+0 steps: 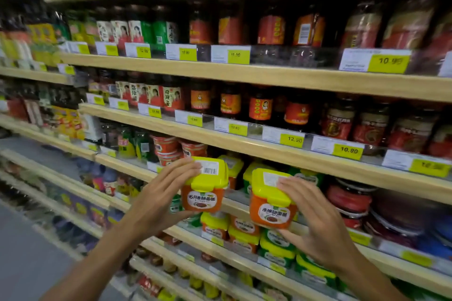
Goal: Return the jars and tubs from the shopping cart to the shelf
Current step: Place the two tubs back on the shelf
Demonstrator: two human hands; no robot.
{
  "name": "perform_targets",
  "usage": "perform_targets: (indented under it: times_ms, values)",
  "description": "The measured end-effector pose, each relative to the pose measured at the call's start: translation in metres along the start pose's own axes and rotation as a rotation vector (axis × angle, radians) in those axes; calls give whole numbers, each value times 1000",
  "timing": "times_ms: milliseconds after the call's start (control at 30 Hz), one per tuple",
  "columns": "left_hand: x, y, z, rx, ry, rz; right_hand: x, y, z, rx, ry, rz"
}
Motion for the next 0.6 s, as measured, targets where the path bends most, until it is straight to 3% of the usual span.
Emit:
perform_targets:
  times_ms: [267,600]
  values:
    - [17,59,-20,143,-44,-159,23,43,-5,135,-36,-149]
    - [42,63,-40,194,-128,-245,46,54,-12,205,-112,-252]
Point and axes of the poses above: each hand's wrist, its own z-axis towards the middle knuckle, its own x-axis out of the palm, y = z × x, the point moved 2 cm from there along z, towards the middle knuckle, and after that the axes turned 13 degrees about x, right-handed, at the moved point
